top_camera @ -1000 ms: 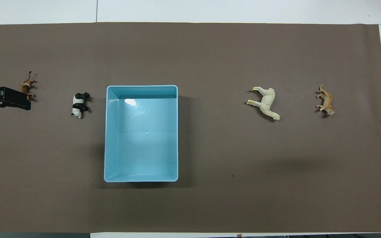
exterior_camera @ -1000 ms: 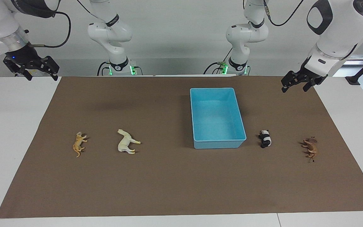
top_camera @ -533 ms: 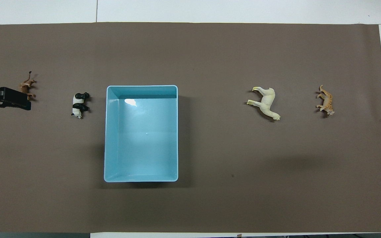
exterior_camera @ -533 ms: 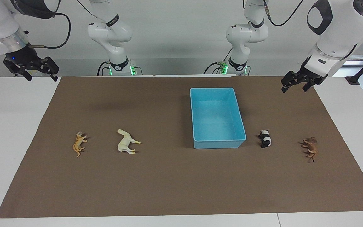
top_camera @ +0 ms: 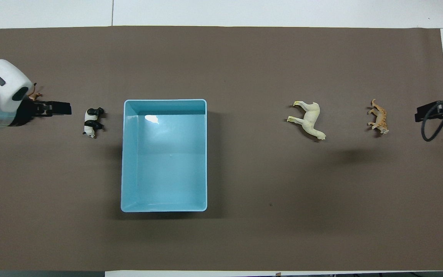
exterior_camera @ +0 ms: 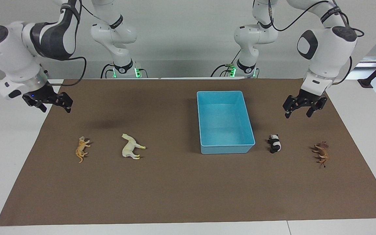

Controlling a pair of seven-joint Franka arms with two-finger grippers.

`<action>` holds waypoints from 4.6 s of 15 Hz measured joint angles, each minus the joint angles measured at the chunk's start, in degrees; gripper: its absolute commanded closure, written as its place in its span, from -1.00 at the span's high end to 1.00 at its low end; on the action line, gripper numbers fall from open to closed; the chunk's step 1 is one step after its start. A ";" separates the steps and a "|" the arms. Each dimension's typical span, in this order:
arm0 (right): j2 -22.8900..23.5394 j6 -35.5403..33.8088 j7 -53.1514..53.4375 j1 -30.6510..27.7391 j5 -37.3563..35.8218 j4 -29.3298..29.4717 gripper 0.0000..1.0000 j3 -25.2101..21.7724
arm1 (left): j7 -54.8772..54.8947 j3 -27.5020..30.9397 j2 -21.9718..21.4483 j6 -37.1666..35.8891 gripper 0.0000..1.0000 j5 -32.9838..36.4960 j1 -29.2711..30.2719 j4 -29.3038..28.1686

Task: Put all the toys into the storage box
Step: 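Reach the left gripper to the panda while the right gripper reaches the deer, then drop the panda into the box while the right gripper grasps the deer, then lift the deer with the right gripper while the left gripper reaches the horse, then lower the deer into the box while the left gripper grasps the horse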

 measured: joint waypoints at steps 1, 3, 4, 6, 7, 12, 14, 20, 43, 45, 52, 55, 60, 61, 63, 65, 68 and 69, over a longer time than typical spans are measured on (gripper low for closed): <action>2.10 2.76 0.02 0.03 0.60 -0.33 1.00 0.10 | -0.01 -0.09 1.61 1.80 1.00 0.00 -0.35 -0.31; 5.50 8.77 0.10 0.62 2.09 -1.70 1.00 0.23 | 0.00 -0.06 5.26 4.23 1.00 0.00 -0.86 -0.37; 6.80 10.97 0.47 0.98 2.56 -2.34 1.00 0.29 | 0.00 -0.06 6.86 5.67 1.00 0.00 -1.18 -0.38; 9.58 14.67 1.40 1.34 3.88 -3.20 1.00 0.30 | 0.00 -0.10 9.42 8.09 1.00 0.00 -1.64 -0.39; 11.01 16.38 1.63 1.31 4.31 -3.38 1.00 0.28 | 0.00 -0.11 10.42 8.74 1.00 0.04 -1.67 -0.40; 14.85 21.24 1.79 1.29 4.68 -4.22 1.00 0.13 | 0.97 0.31 16.19 13.62 1.00 0.81 -1.45 -0.41; 15.23 22.79 1.79 1.32 4.71 -5.59 1.00 0.16 | 1.55 0.47 16.60 13.76 1.00 0.83 -1.40 -0.40; 15.35 23.36 1.71 1.33 4.72 -7.62 -0.87 0.18 | 1.73 0.48 16.59 13.66 1.00 0.84 -1.40 -1.71; 1.88 -6.54 1.67 1.91 3.84 7.47 -1.00 -0.04 | -25.01 -0.91 9.85 -13.72 -0.62 0.83 -14.47 14.73; 0.02 -9.73 1.67 1.92 2.98 8.94 -1.00 -0.04 | -30.24 -1.00 9.51 -15.28 0.99 0.84 -18.63 14.45; -1.66 -11.30 2.26 2.74 2.75 9.06 -1.00 0.27 | -29.81 0.59 9.34 -17.43 1.00 0.94 -17.47 13.93; -1.65 -11.27 13.02 10.22 2.69 9.20 -1.00 0.53 | -16.51 0.99 9.28 -15.97 1.00 1.39 -10.02 14.04; 1.20 -14.20 44.03 33.92 2.16 17.47 -1.00 1.35 | 13.54 1.34 10.08 -7.35 1.00 1.34 7.26 12.22; 3.66 -15.48 49.20 37.90 2.13 21.71 -1.00 1.39 | 17.20 1.31 10.92 -5.77 1.00 1.33 9.49 11.75; 9.64 -16.11 58.72 44.68 2.05 29.49 -1.00 1.43 | 21.18 1.25 12.89 -3.34 1.00 1.32 12.32 11.43; 14.98 -14.07 65.00 49.98 2.00 33.98 -1.00 1.34 | 23.40 1.17 14.18 -2.22 1.00 1.32 13.70 11.48; 20.30 -9.33 68.09 54.60 1.98 35.67 -1.00 1.21 | 26.04 1.14 16.86 0.44 1.00 1.36 15.18 11.95; 22.18 -7.08 68.37 55.55 1.98 35.78 -1.00 1.19 | 27.08 1.14 18.24 1.70 1.00 1.36 15.48 12.11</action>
